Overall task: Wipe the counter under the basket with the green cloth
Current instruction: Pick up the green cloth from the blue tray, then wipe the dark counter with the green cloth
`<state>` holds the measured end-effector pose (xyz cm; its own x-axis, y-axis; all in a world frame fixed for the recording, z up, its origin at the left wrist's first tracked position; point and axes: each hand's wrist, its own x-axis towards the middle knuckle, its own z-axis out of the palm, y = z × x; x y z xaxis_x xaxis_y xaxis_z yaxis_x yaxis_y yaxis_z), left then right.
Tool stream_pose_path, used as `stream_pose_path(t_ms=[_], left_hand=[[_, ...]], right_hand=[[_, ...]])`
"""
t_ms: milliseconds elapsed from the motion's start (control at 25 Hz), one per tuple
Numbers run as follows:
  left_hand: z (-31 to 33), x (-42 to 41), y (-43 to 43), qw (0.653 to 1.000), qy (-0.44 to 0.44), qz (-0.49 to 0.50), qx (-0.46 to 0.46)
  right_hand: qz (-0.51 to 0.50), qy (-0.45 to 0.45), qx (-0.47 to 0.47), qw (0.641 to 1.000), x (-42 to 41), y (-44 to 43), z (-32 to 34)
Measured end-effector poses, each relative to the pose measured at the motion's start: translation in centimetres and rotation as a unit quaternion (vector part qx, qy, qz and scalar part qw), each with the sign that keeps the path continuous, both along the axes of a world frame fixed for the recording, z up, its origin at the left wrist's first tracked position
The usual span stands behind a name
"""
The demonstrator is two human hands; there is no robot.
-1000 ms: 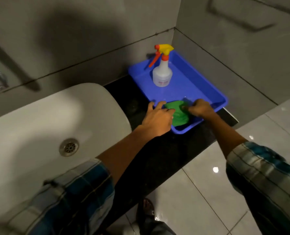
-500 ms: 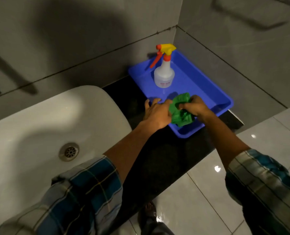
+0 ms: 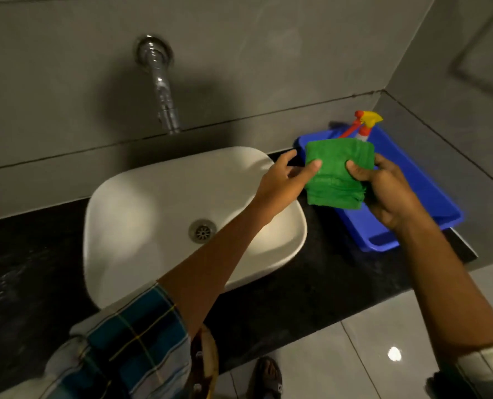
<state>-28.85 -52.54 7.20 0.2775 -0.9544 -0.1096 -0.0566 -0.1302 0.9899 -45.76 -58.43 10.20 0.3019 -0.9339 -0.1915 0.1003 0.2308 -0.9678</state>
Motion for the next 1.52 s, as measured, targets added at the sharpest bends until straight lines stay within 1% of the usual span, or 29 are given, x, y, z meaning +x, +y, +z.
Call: stream_pose_path(t_ms=[120,200,360,440,480,520,600,640,680,760,800,840,880,920,960,1000,1040,1080,1120,1240,1280,1360,1440,1480,1520], left_hand=[[2.2,3.2,5.0,0.999,0.004,0.007,-0.047],[3.0,5.4,8.6,0.998,-0.013,0.041,-0.053],[3.4,10.5,16.7,0.983,-0.094,0.149,-0.046],[3.1,12.8,21.7,0.970,-0.118,0.201,-0.065],[2.4,14.0,24.9,0.962,-0.121,0.233,-0.078],[1.1,15.3,27.9,0.953,-0.121,0.268,-0.079],[-2.8,18.0,34.7,0.932,-0.106,0.342,-0.051],[-5.1,19.3,38.0,0.921,-0.094,0.379,-0.021],[-7.4,20.8,41.3,0.908,-0.080,0.410,0.022],[-10.6,22.9,46.1,0.887,-0.058,0.440,0.124],[-11.9,23.7,48.0,0.881,-0.063,0.441,0.158],[-13.0,24.4,49.7,0.874,-0.100,0.438,0.184],[-14.1,25.4,51.6,0.861,-0.170,0.434,0.204],[-15.2,26.5,53.4,0.837,-0.252,0.427,0.231],[-16.5,27.7,55.2,0.805,-0.324,0.424,0.259],[-17.7,28.9,57.0,0.778,-0.362,0.424,0.289],[-18.9,29.7,58.5,0.761,-0.378,0.421,0.318],[-19.6,30.5,59.5,0.751,-0.381,0.417,0.342],[-20.3,30.9,60.1,0.749,-0.384,0.406,0.356],[-21.1,31.6,60.3,0.744,-0.406,0.391,0.359],[-21.3,31.8,60.2,0.742,-0.409,0.392,0.358],[-21.4,31.9,60.3,0.740,-0.409,0.394,0.361],[-21.6,32.2,60.2,0.738,-0.410,0.393,0.365],[-21.7,32.3,60.2,0.738,-0.410,0.390,0.369],[-21.6,32.2,60.2,0.737,-0.410,0.387,0.372]], right_hand=[[0.052,-0.018,-0.008,0.998,3.3,4.4,1.3],[0.063,0.019,-0.024,0.998,6.1,7.3,1.3],[0.111,0.116,-0.075,0.984,12.7,14.2,1.2],[0.140,0.122,-0.088,0.979,16.2,18.3,1.5],[0.156,0.123,-0.113,0.973,18.2,20.9,1.4],[0.166,0.136,-0.161,0.963,20.2,23.4,0.9],[0.196,0.208,-0.274,0.918,24.8,28.8,-1.8],[0.228,0.240,-0.310,0.891,27.3,31.4,-3.7],[0.276,0.262,-0.327,0.865,30.1,34.0,-5.8],[0.365,0.305,-0.326,0.817,35.2,37.4,-9.4],[0.402,0.350,-0.325,0.781,37.5,38.6,-11.0],[0.430,0.409,-0.334,0.732,39.3,39.7,-12.6],[0.447,0.456,-0.349,0.685,40.7,41.0,-14.3],[0.456,0.481,-0.360,0.656,41.5,42.2,-15.7],[0.464,0.492,-0.369,0.637,41.8,43.4,-17.2],[0.466,0.493,-0.389,0.622,41.8,44.5,-18.6],[0.459,0.490,-0.418,0.612,41.5,45.1,-19.8],[0.446,0.490,-0.444,0.604,41.5,45.0,-21.0],[0.426,0.492,-0.454,0.608,41.6,44.3,-21.8],[0.330,0.519,-0.418,0.669,44.5,39.3,-22.8],[0.296,0.532,-0.402,0.684,46.1,37.2,-23.0],[0.260,0.540,-0.393,0.697,49.0,33.7,-22.7],[0.277,0.513,-0.407,0.703,52.2,33.6,-22.6],[0.314,0.494,-0.412,0.698,53.8,35.1,-23.1],[0.354,0.478,-0.421,0.684,55.0,37.4,-23.5]])
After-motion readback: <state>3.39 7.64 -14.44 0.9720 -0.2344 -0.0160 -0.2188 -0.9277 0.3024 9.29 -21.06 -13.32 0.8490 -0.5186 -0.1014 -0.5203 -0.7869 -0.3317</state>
